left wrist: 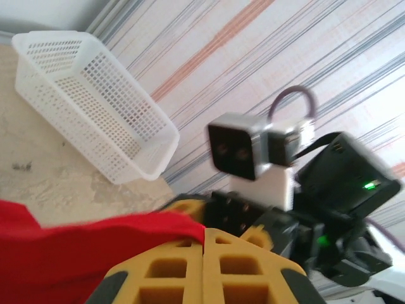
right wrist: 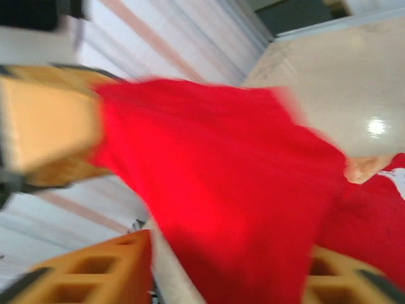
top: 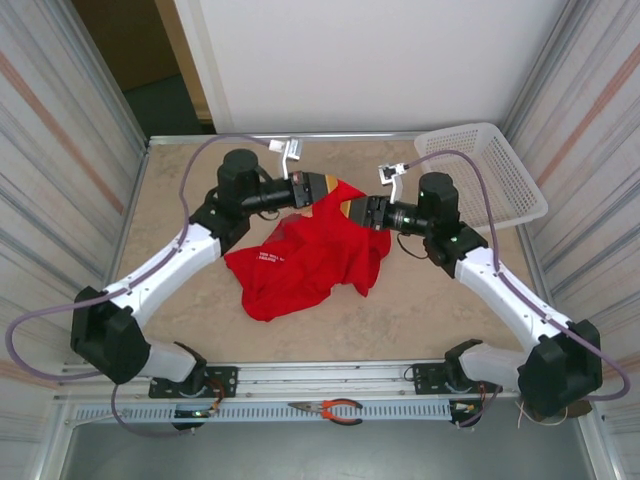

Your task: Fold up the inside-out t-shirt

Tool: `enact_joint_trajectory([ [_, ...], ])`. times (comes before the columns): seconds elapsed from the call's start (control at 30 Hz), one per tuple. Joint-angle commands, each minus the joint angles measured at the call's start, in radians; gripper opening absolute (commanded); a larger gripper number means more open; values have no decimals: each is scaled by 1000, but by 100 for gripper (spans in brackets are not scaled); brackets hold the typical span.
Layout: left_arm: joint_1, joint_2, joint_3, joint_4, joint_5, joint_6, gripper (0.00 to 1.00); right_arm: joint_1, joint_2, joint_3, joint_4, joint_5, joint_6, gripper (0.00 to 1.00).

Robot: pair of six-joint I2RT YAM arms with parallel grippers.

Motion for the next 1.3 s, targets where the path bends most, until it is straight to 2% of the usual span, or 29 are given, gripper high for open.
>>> enact_joint_trajectory([
  [0.0,-4,4,203,-36,65,-24,0,-15,-71,68,-136,100,-70,63],
  [0.13,-13,45,371,-114,93,-40,0,-12,-141,121,-243,169,-132,69],
  [0.3,-19,79,436,-99,126,-83,0,22,-168,210,-342,242,-226,81],
  [0.47,-35,89,458,-106,137,-88,0,82,-87,310,-386,281,-297,87],
  [0.6,-38,98,468,-49,167,-133,0,144,15,383,-398,310,-350,87],
  [0.7,-24,100,488,-33,163,-150,0,157,80,394,-390,287,-373,85],
  [0.77,3,109,505,-30,159,-165,0,157,102,370,-366,258,-374,77],
  [0.8,18,114,511,-28,158,-171,0,156,111,362,-353,240,-373,62],
  [0.83,41,118,516,-32,156,-170,0,155,120,358,-342,227,-368,37],
  [0.87,65,120,509,-40,153,-166,8,152,131,367,-341,216,-363,12],
  [0.9,89,113,493,-41,150,-164,21,147,135,378,-343,217,-357,0],
  [0.93,118,99,457,-38,145,-156,33,141,136,389,-349,234,-351,0],
  [1.0,165,49,358,-43,119,-129,45,126,133,425,-371,283,-343,0],
  [1.07,204,-32,233,-72,86,-72,51,91,126,458,-385,308,-321,0],
  [1.13,226,-127,100,-172,32,37,57,53,117,489,-395,321,-292,0],
  [1.2,222,-212,-12,-303,-44,156,62,30,111,510,-403,324,-281,0],
  [1.27,215,-284,-146,-372,-104,221,64,19,107,529,-415,328,-277,0],
])
